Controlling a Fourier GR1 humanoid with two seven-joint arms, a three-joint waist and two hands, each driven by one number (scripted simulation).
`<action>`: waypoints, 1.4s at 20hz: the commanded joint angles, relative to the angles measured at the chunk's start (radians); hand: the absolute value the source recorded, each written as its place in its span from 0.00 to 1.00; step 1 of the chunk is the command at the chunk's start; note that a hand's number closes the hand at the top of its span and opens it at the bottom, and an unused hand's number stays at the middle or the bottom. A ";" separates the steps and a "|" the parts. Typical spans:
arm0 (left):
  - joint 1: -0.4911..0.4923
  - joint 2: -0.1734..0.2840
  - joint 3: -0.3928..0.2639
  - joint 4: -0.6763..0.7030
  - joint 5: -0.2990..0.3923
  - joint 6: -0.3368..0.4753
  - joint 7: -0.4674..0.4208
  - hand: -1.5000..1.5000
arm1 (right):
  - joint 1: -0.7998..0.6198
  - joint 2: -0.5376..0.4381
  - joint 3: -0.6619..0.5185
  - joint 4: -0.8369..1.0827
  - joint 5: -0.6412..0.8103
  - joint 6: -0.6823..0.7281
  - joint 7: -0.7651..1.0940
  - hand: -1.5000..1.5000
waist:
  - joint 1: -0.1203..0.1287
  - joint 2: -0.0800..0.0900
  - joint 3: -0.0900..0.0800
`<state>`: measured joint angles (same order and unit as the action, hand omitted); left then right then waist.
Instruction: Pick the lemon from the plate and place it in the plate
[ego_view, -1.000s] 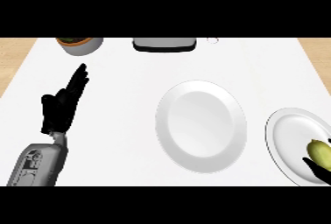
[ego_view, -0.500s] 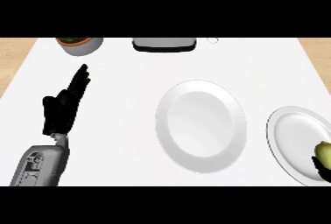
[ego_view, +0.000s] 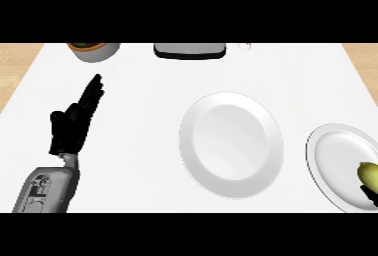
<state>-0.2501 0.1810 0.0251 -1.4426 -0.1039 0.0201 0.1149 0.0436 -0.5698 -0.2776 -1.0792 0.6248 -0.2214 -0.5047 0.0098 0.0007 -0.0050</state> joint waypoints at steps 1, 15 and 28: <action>0.028 -0.010 0.004 0.015 -0.008 0.011 -0.034 0.50 | -0.003 -0.011 0.037 -0.219 -0.008 0.065 0.039 1.00 | -0.018 -0.004 0.003; 0.012 -0.010 0.010 -0.019 -0.019 0.014 0.013 0.50 | 0.004 0.066 0.170 -0.817 -0.154 0.379 0.327 1.00 | -0.013 -0.004 0.004; -0.022 -0.012 0.025 0.050 -0.014 -0.019 -0.021 0.50 | -0.395 0.369 0.497 -0.519 0.123 0.333 0.595 1.00 | -0.001 0.001 0.005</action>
<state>-0.2510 0.1625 0.0394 -1.4216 -0.1176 0.0089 0.0918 -0.2419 -0.2700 0.1531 -1.6889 0.6637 0.1191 0.0240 0.0084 0.0010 -0.0004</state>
